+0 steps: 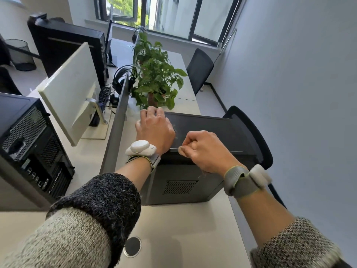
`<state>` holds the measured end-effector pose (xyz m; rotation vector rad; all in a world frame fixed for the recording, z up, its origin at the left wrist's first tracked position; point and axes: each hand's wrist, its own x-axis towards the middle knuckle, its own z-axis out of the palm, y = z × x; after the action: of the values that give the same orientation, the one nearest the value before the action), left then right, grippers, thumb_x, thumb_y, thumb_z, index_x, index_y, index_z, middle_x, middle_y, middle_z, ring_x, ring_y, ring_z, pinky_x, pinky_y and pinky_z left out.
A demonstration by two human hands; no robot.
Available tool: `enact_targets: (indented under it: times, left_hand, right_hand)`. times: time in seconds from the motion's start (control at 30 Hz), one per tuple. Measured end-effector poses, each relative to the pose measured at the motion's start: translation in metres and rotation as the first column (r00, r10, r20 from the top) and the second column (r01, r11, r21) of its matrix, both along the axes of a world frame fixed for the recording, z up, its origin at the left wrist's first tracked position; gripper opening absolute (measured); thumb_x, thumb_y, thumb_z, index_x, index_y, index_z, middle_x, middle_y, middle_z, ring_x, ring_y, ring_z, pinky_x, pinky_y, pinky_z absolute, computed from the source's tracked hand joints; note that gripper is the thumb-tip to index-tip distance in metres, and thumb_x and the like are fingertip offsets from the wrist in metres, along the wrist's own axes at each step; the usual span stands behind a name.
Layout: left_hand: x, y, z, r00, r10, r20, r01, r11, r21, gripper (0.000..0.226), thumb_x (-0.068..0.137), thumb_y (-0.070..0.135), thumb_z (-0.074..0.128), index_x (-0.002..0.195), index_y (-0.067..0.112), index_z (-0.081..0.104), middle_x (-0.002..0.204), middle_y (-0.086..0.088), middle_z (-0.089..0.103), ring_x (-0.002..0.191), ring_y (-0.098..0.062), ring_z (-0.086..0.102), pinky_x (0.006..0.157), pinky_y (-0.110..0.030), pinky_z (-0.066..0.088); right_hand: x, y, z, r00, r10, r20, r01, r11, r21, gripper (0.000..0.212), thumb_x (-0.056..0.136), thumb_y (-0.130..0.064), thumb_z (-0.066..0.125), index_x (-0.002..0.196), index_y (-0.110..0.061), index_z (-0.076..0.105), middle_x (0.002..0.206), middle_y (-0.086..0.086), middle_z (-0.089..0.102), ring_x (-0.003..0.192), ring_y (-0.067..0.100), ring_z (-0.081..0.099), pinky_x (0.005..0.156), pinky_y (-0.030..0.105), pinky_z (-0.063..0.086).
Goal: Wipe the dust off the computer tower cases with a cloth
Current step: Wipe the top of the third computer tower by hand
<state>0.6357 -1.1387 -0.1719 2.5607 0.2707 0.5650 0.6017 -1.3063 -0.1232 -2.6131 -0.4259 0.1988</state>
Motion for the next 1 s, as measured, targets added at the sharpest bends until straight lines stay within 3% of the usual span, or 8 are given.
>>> enact_targets:
  times: [0.1, 0.2, 0.33, 0.5, 0.6, 0.7, 0.8, 1.0]
  left_hand:
    - [0.002, 0.002, 0.002, 0.999, 0.008, 0.032, -0.005, 0.994, -0.11, 0.026, 0.1, 0.023, 0.048, 0.118, 0.01, 0.061, 0.13, -0.011, 0.057, 0.123, -0.032, 0.046, 0.099, -0.051, 0.044]
    - [-0.001, 0.006, 0.005, 0.999, 0.033, 0.012, -0.03, 0.977, -0.21, 0.023, 0.098, 0.021, 0.05, 0.116, 0.015, 0.063, 0.132, -0.007, 0.057, 0.125, -0.03, 0.045, 0.1, -0.048, 0.042]
    - [-0.005, 0.028, 0.002, 0.988, 0.148, -0.048, -0.151, 0.986, -0.064, 0.025, 0.099, 0.019, 0.048, 0.119, 0.015, 0.061, 0.129, -0.009, 0.059, 0.123, -0.033, 0.049, 0.097, -0.049, 0.042]
    - [-0.001, 0.033, -0.005, 0.957, 0.142, -0.254, -0.202, 0.952, -0.23, 0.033, 0.108, 0.027, 0.038, 0.134, 0.014, 0.053, 0.142, -0.01, 0.053, 0.133, -0.034, 0.044, 0.103, -0.052, 0.038]
    - [-0.002, 0.026, -0.008, 0.964, 0.125, -0.234, -0.188, 0.945, -0.27, 0.034, 0.11, 0.026, 0.034, 0.135, 0.015, 0.055, 0.141, -0.008, 0.056, 0.131, -0.033, 0.046, 0.102, -0.051, 0.037]
    - [-0.001, 0.024, -0.007, 0.973, 0.137, -0.186, -0.173, 0.965, -0.194, 0.031, 0.108, 0.023, 0.035, 0.127, 0.016, 0.059, 0.133, -0.008, 0.06, 0.125, -0.033, 0.05, 0.098, -0.049, 0.038]
    - [-0.003, 0.025, -0.006, 0.967, 0.139, -0.214, -0.189, 0.954, -0.232, 0.031, 0.107, 0.021, 0.036, 0.127, 0.015, 0.059, 0.133, -0.01, 0.06, 0.125, -0.034, 0.051, 0.099, -0.05, 0.039]
    - [-0.003, 0.03, -0.008, 0.957, 0.145, -0.25, -0.213, 0.939, -0.27, 0.028, 0.107, 0.021, 0.035, 0.126, 0.015, 0.055, 0.13, -0.009, 0.061, 0.122, -0.034, 0.053, 0.095, -0.049, 0.04]
  right_hand:
    - [0.018, 0.016, 0.003, 0.996, -0.053, 0.065, 0.058, 0.995, -0.078, 0.011, 0.095, -0.042, 0.069, 0.093, -0.031, 0.069, 0.1, -0.005, 0.071, 0.094, 0.021, 0.068, 0.088, 0.048, 0.06]
    - [0.029, 0.032, 0.006, 0.986, -0.111, 0.121, 0.127, 0.982, -0.14, 0.011, 0.098, -0.04, 0.065, 0.1, -0.03, 0.069, 0.108, 0.001, 0.071, 0.1, 0.028, 0.067, 0.09, 0.047, 0.059]
    - [0.014, 0.032, 0.005, 0.987, -0.069, 0.144, 0.095, 0.98, -0.176, 0.013, 0.1, -0.042, 0.063, 0.099, -0.03, 0.066, 0.107, -0.002, 0.069, 0.097, 0.025, 0.067, 0.086, 0.044, 0.058]
    - [-0.01, 0.017, -0.007, 0.994, 0.001, 0.107, 0.009, 0.995, -0.095, 0.016, 0.099, -0.046, 0.065, 0.091, -0.032, 0.066, 0.094, -0.014, 0.067, 0.087, 0.013, 0.066, 0.082, 0.045, 0.061]
    - [0.006, 0.027, -0.005, 0.994, -0.059, 0.096, 0.07, 0.99, -0.122, 0.017, 0.098, -0.046, 0.066, 0.09, -0.031, 0.065, 0.097, -0.009, 0.069, 0.091, 0.019, 0.067, 0.085, 0.047, 0.06]
    - [0.027, 0.043, 0.002, 0.982, -0.129, 0.136, 0.152, 0.973, -0.174, 0.014, 0.1, -0.044, 0.063, 0.1, -0.03, 0.065, 0.11, 0.0, 0.069, 0.101, 0.028, 0.066, 0.089, 0.046, 0.057]
    - [0.033, 0.056, -0.001, 0.968, -0.139, 0.206, 0.189, 0.95, -0.247, 0.018, 0.103, -0.04, 0.057, 0.111, -0.025, 0.063, 0.117, 0.004, 0.068, 0.106, 0.033, 0.066, 0.085, 0.043, 0.051]
    - [0.01, 0.043, 0.001, 0.988, -0.072, 0.136, 0.101, 0.971, -0.215, 0.014, 0.103, -0.044, 0.059, 0.101, -0.03, 0.062, 0.102, -0.004, 0.067, 0.091, 0.022, 0.066, 0.084, 0.045, 0.058]
